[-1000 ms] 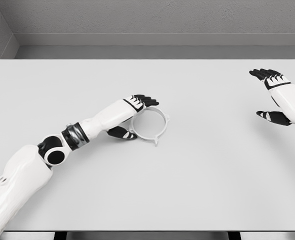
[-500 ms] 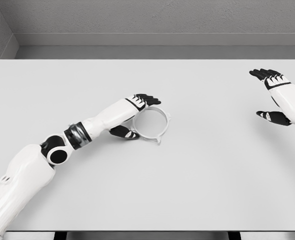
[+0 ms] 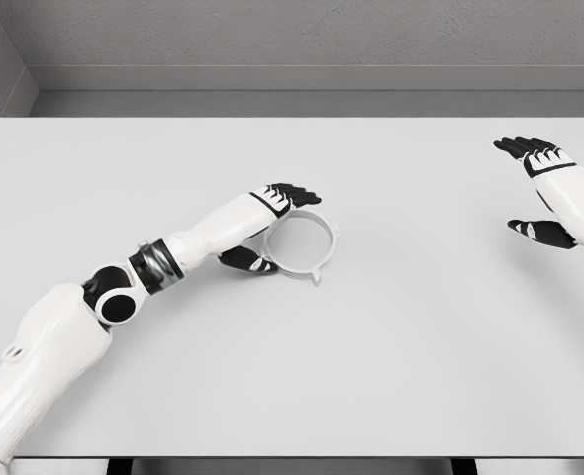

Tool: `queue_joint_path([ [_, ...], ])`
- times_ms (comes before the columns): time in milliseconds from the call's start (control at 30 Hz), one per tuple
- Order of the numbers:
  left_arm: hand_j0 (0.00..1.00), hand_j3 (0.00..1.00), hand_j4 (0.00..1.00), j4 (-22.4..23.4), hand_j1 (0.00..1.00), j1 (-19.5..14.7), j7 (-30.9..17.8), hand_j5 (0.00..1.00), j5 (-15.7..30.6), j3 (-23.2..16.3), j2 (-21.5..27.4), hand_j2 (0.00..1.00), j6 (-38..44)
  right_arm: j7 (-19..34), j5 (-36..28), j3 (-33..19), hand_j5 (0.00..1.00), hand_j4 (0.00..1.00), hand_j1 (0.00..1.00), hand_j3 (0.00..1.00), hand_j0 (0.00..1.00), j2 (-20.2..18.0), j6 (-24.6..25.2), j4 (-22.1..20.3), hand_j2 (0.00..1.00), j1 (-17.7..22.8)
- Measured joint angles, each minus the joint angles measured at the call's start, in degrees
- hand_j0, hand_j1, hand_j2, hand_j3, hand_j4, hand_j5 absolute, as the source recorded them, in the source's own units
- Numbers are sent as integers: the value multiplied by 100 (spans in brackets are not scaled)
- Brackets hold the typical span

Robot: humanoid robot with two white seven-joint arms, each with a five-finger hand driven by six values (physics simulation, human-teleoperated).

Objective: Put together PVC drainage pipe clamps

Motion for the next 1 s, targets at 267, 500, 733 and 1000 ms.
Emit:
queue_joint_path([
  [267, 100, 100, 100, -54, 100, 44, 0, 100, 24, -1, 82, 100, 0, 0, 0, -1, 100, 100, 100, 100, 100, 0, 0, 1, 100, 0],
  [500, 100, 100, 100, -477, 100, 158, 9, 100, 65, -100, 686, 100, 0, 0, 0, 0, 100, 100, 100, 100, 100, 1, 0, 2, 100, 0],
  [733, 100, 100, 100, -731, 100, 79, 11, 100, 87, 333, 1955, 100, 0, 0, 0, 0, 100, 100, 100, 100, 100, 1, 0, 1, 100, 0],
  [1000, 100, 100, 100, -342, 100, 105, 9, 100, 95, 1166, 2607, 100, 0, 0, 0, 0, 100, 100, 100, 100, 100, 0, 0, 1, 100, 0],
])
